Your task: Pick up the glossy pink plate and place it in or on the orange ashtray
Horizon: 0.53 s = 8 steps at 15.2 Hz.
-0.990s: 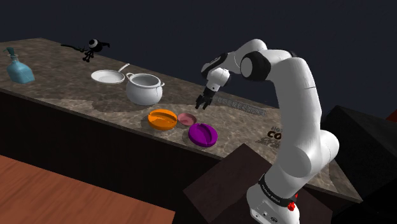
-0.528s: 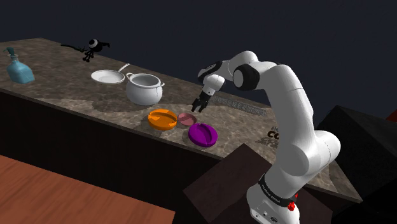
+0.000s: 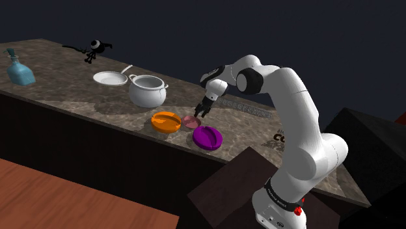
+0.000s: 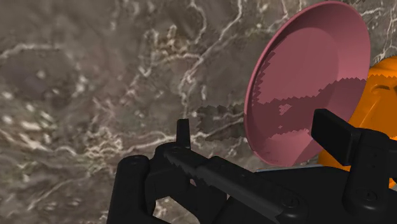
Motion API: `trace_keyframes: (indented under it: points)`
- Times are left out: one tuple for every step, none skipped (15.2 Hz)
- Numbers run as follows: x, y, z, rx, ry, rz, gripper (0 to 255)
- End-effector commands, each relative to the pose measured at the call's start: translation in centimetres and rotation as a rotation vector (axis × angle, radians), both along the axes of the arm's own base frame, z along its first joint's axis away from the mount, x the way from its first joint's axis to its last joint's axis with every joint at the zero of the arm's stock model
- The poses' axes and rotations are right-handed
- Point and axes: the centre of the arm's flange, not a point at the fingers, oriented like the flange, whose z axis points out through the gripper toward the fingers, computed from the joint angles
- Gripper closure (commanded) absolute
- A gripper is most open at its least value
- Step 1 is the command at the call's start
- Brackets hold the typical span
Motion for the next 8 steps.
trace_keyframes:
  points:
    - [0.0,0.01,-0.02,0.0,0.0,0.0,0]
    - [0.0,0.01,-0.02,0.0,0.0,0.0,0]
    - [0.0,0.01,-0.01,0.0,0.0,0.0,0]
    - [0.0,0.01,-0.01,0.0,0.0,0.0,255]
    - [0.0,0.01,-0.01,0.0,0.0,0.0,255]
    - [0.0,0.01,-0.01,0.0,0.0,0.0,255]
    - [0.0,0.01,-0.01,0.0,0.0,0.0,255]
    - [0.0,0.01,-0.01,0.0,0.0,0.0,255]
